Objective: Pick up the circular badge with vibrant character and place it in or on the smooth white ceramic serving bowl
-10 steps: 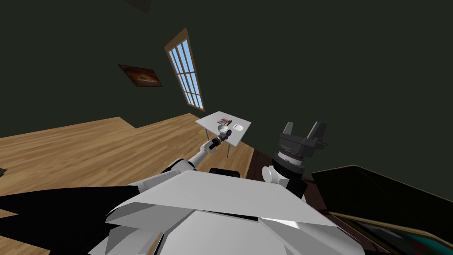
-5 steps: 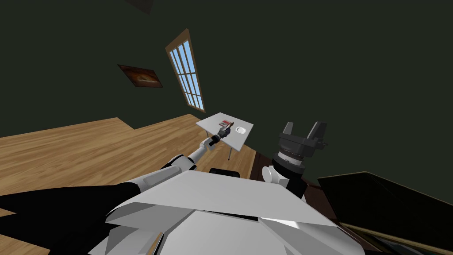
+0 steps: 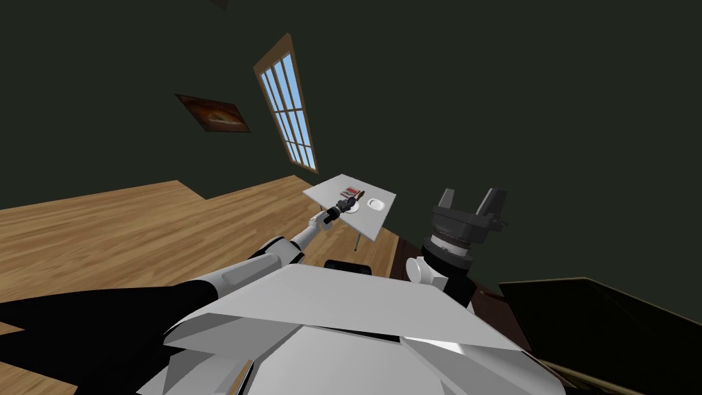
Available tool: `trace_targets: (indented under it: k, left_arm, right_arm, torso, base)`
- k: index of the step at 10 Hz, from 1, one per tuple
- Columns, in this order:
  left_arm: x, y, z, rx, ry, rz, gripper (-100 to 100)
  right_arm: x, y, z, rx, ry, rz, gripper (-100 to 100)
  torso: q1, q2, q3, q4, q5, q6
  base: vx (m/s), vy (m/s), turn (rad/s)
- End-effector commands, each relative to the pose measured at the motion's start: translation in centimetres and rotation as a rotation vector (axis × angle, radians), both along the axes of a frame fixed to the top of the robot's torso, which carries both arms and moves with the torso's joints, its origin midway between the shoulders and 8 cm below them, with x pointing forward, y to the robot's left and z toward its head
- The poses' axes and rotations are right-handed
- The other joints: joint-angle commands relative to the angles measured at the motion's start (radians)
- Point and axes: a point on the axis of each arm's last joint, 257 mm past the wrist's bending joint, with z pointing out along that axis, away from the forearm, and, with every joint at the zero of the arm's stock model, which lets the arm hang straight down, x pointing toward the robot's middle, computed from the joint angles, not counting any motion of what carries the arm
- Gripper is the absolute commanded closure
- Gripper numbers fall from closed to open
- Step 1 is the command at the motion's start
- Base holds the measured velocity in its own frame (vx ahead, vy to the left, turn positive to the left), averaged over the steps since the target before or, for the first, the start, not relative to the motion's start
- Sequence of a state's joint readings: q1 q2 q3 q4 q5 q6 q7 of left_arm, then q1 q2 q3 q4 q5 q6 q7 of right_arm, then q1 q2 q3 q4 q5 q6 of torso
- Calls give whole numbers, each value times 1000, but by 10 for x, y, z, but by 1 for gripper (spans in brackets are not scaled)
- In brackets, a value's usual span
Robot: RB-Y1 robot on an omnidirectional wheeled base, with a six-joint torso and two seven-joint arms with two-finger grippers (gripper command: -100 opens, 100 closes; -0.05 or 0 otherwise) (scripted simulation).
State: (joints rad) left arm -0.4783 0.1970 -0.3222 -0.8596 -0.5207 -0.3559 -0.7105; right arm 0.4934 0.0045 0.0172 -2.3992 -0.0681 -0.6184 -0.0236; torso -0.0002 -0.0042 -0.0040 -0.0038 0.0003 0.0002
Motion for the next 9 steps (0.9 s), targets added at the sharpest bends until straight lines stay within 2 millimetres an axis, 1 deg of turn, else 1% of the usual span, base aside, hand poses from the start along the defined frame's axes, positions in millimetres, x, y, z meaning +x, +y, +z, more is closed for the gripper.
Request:
trace_targets:
  k: [1, 4, 5, 6, 9]
  left_arm:
    - [0, 0, 0, 0, 0, 0, -100]
    - [0, 0, 0, 0, 0, 0, -100]
    - [0, 0, 0, 0, 0, 0, 0]
    - [11, -1, 11, 1, 0, 9, -100]
    - [27, -1, 28, 1, -1, 24, -100]
  right_arm:
    - [0, 0, 0, 0, 0, 0, 0]
    - [0, 0, 0, 0, 0, 0, 0]
    - [0, 0, 0, 0, 0, 0, 0]
    - [0, 0, 0, 0, 0, 0, 0]
    - [0, 0, 0, 0, 0, 0, 0]
  torso:
    - [0, 0, 0, 0, 0, 0]
    - [-1, 3, 2, 1, 0, 0]
    - [-1, 3, 2, 1, 0, 0]
    - [-1, 3, 2, 1, 0, 0]
    - [2, 8, 5, 2, 0, 0]
  base:
    - [7, 2, 0]
    - [0, 0, 0]
    - [0, 0, 0]
    - [-39, 17, -74]
    - [-74, 49, -60]
